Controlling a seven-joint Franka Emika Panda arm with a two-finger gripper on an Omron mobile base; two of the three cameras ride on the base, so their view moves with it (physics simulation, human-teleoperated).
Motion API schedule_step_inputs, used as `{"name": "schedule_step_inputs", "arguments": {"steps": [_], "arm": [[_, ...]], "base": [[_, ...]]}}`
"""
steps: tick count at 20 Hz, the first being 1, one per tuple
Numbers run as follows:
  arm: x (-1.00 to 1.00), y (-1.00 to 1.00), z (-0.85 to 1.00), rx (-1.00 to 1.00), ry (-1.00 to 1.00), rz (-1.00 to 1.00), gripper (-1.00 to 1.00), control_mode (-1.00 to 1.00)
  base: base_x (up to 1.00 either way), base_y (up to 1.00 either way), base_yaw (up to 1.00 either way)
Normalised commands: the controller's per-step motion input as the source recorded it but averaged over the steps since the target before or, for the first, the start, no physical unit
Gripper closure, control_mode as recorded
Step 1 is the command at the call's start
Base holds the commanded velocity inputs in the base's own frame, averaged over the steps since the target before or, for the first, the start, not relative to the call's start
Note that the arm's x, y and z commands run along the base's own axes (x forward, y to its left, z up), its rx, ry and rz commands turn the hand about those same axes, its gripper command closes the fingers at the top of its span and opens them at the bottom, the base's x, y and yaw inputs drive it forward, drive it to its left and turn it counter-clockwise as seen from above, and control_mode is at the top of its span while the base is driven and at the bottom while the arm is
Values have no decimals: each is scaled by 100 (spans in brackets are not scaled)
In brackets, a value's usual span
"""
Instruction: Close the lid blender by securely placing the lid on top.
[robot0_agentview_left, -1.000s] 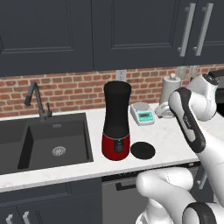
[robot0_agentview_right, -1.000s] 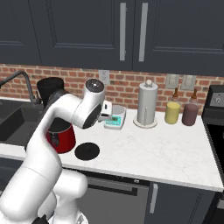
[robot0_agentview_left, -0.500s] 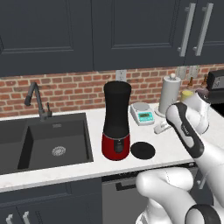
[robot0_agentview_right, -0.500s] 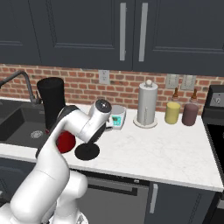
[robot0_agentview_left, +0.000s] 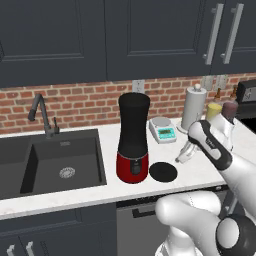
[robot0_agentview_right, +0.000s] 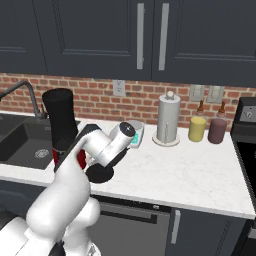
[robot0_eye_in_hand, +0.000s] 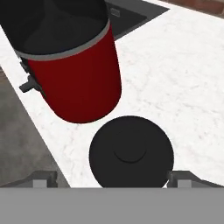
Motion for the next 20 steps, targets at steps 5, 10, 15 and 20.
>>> {"name": "schedule_step_inputs", "arguments": {"steps": [5,10,15,20], "arm": [[3,1,-49,0,-6,32,-100,-100],[0,1,-52,0,-12,35,-100,-100],[0,3,-26,0,-11,27,-100,-100],[9,15,-4,0,-4,8,-100,-100]], "base": [[0,0,0],[0,0,0],[0,0,0],[0,0,0]]}}
